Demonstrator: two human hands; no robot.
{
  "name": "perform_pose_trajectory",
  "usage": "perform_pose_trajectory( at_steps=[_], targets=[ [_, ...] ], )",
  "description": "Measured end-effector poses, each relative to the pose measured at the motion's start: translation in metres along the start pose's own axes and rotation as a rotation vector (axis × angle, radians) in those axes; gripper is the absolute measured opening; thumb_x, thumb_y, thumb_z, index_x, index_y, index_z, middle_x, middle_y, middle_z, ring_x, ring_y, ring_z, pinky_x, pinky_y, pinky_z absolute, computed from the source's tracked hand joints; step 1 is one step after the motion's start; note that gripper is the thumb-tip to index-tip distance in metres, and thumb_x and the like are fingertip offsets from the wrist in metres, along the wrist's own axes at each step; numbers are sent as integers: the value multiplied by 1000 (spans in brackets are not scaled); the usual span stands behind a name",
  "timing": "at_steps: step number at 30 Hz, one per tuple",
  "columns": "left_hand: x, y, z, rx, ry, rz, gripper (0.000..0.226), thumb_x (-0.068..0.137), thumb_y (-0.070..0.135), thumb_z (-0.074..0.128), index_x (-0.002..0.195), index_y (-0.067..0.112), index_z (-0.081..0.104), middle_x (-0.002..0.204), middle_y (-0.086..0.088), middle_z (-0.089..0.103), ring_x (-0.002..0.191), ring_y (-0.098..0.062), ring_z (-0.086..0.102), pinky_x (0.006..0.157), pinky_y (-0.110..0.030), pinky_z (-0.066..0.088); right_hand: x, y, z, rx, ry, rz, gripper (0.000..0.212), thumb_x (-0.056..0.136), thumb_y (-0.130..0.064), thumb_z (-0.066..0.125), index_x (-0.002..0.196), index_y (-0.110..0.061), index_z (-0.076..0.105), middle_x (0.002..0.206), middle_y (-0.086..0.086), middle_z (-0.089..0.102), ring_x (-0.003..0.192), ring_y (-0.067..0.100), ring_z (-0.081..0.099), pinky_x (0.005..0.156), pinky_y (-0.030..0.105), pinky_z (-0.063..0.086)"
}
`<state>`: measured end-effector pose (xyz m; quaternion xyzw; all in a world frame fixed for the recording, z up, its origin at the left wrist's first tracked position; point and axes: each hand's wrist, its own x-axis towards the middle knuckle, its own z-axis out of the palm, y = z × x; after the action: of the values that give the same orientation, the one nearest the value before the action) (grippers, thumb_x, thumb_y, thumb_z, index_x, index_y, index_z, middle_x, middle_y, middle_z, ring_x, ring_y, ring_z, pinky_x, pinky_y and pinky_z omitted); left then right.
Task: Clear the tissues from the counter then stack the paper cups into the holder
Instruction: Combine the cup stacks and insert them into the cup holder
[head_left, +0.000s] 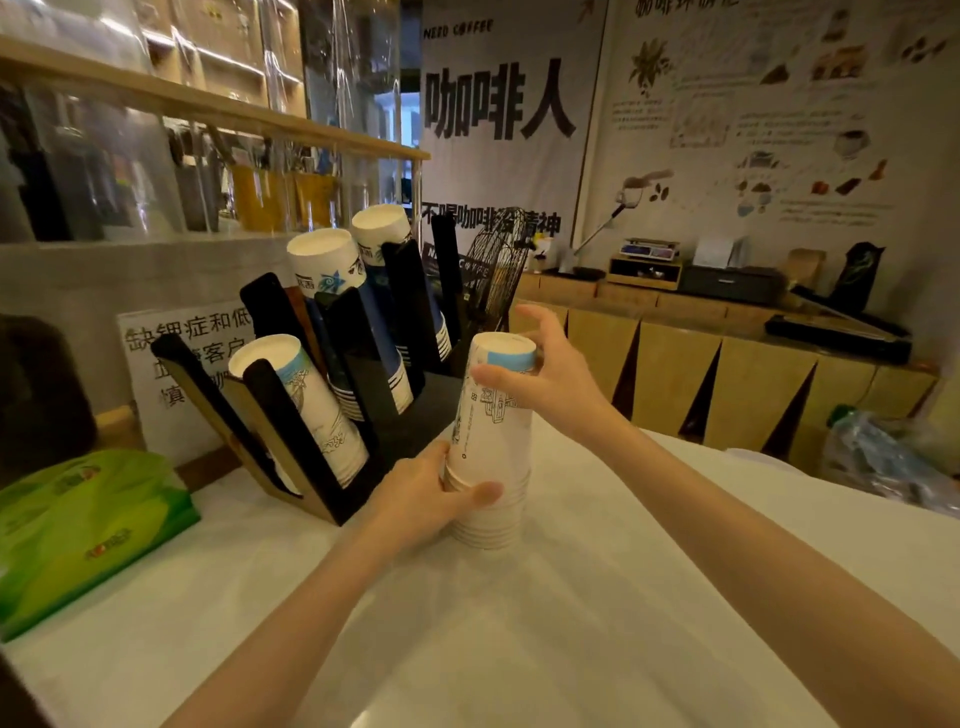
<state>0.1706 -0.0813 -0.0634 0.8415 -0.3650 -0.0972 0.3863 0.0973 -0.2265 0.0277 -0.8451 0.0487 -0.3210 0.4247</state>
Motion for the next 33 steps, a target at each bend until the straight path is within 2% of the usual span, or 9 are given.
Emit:
perform_pose_trajectory(
  at_steps=[2,4,12,16,20,24,28,31,33],
  targets=[
    [0,-6,-2,133,32,24,93,46,87,47,123,36,39,102,9,63,87,-8,56,65,-27,47,-1,8,6,-19,-7,-13,82,65,-48,72,131,-32,27,104,-14,45,84,-5,50,60,9,42],
    [2,-11,-4,210,64,53,95,42,92,41,119,38,43,97,10,62,85,-8,56,67,-32,50,-3,15,11,-10,6,-11,80,64,-50,72,130,-32,29,106,-17,44,84,-9,48,59,8,42],
    [4,-15,-2,121,-12,48,101,44,88,46,129,34,37,118,5,55,99,-13,54,85,-41,50,-6,20,17,17,40,26,80,60,-54,70,127,-30,33,107,-17,46,88,-1,53,64,14,46],
    [2,-16,1,128,-20,80,99,49,88,42,132,38,24,127,6,55,103,-15,55,83,-40,51,-7,20,9,101,-127,158,90,56,-50,75,131,-30,30,113,-13,48,91,1,54,60,13,49],
    [1,-19,1,233,38,162,97,53,88,39,133,47,3,132,7,53,108,-16,56,72,-32,47,-24,38,1,132,-365,366,99,52,-43,77,135,-28,25,125,-3,46,100,7,51,75,22,46],
    [0,-17,8,180,21,178,113,49,81,55,134,46,-11,141,6,43,119,-14,48,85,-32,44,-46,62,0,158,-429,513,101,64,-25,79,141,-31,13,132,4,42,112,19,51,97,39,45],
    [2,-18,18,26,-33,182,121,48,66,69,128,53,-21,147,12,30,117,4,31,95,-23,33,-58,75,4,229,-390,512,99,65,-31,78,139,-39,12,128,2,44,107,14,55,90,32,49],
    [3,-18,22,-83,-38,171,117,48,63,72,129,55,-11,144,13,35,122,0,38,103,-30,37,-66,73,14,288,-320,490,88,65,-46,72,135,-42,20,130,-2,49,109,10,53,89,27,48],
    [1,-15,22,-149,-12,158,113,45,61,74,128,56,-2,141,15,40,122,-3,42,103,-38,42,-71,68,20,322,-278,456,77,66,-50,67,132,-42,28,131,-8,52,112,6,52,80,17,49]
  ],
)
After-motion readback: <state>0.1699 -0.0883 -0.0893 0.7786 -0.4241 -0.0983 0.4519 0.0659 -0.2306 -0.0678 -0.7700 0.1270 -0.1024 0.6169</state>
